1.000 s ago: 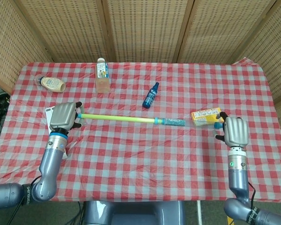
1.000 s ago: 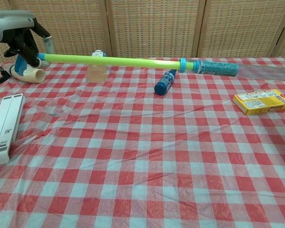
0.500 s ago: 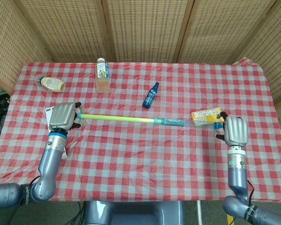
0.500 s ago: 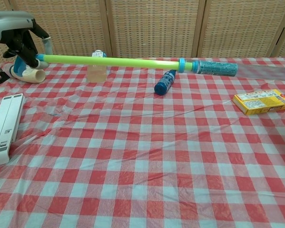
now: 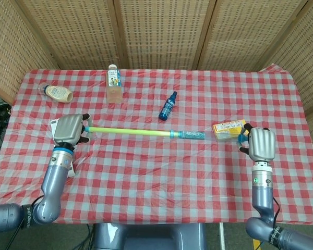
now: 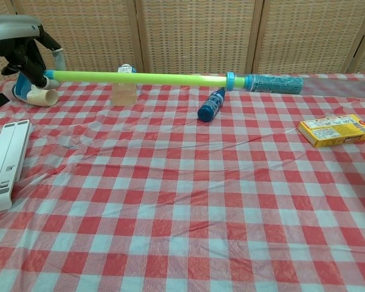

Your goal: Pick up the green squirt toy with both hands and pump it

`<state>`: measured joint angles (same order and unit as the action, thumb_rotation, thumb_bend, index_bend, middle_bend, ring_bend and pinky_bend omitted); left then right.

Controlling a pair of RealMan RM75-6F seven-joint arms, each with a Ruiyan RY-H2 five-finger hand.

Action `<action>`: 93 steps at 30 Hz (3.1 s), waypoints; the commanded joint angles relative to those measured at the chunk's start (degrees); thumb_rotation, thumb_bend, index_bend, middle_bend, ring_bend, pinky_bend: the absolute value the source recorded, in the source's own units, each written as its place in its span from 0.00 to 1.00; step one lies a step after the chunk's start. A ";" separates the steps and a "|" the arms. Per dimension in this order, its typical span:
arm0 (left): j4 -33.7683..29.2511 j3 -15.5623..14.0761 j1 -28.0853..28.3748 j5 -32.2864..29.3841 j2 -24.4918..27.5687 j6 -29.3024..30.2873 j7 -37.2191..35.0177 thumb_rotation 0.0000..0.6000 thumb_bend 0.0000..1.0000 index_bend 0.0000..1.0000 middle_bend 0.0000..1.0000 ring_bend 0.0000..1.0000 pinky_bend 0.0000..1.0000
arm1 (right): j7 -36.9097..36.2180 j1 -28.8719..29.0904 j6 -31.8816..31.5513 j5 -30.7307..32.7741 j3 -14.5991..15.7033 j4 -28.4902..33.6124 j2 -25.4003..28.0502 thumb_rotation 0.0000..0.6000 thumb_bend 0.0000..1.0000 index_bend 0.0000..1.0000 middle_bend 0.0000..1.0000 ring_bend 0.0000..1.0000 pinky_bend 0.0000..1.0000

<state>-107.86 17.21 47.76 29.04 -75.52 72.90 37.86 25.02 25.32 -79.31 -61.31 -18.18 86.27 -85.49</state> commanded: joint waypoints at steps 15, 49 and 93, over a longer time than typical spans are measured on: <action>-1.41 0.41 2.81 -1.47 -3.59 2.47 3.09 1.00 0.64 0.85 0.96 0.89 0.79 | 5.41 2.63 -1.07 -2.51 0.38 4.94 -1.47 1.00 0.40 0.69 1.00 1.00 0.56; 6.70 3.69 9.60 -6.63 -12.11 -0.70 5.51 1.00 0.64 0.85 0.96 0.89 0.79 | 10.03 8.45 1.18 -2.05 -0.33 3.86 -8.29 1.00 0.40 0.70 1.00 1.00 0.56; 2.87 0.99 7.07 -5.92 -8.53 -4.00 1.16 1.00 0.41 0.07 0.09 0.14 0.18 | 15.47 6.76 1.50 2.95 2.57 9.40 -4.46 1.00 0.26 0.15 0.11 0.17 0.14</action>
<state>-104.67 18.42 55.14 22.96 -84.29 69.10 39.35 40.29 32.31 -77.61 -58.47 -15.82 95.38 -90.21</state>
